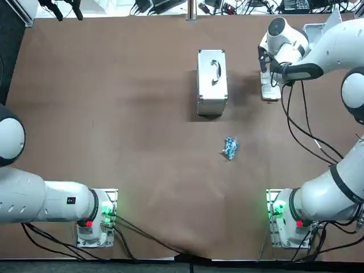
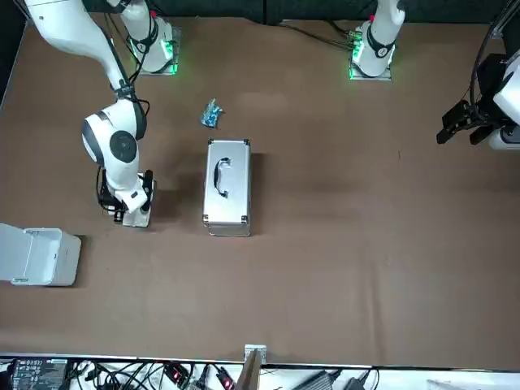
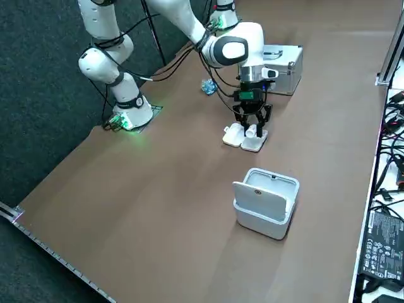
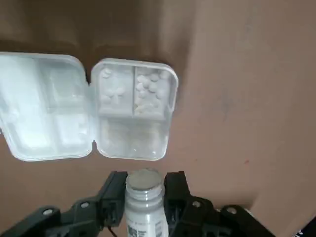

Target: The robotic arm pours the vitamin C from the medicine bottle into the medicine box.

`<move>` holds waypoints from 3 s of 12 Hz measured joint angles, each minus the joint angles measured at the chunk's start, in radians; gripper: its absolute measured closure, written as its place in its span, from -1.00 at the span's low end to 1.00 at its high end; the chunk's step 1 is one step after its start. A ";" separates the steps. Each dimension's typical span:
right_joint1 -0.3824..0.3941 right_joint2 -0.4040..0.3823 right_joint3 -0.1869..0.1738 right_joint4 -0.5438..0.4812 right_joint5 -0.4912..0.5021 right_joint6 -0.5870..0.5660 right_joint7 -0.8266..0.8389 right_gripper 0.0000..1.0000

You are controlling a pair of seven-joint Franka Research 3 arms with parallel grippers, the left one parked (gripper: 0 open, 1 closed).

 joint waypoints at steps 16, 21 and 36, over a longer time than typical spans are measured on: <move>-0.068 -0.075 -0.163 0.035 1.002 -0.005 -0.659 0.15; -0.132 -0.076 -0.185 0.034 1.310 -0.064 -0.879 0.15; -0.379 -0.034 -0.264 -0.044 1.977 -0.366 -1.540 0.15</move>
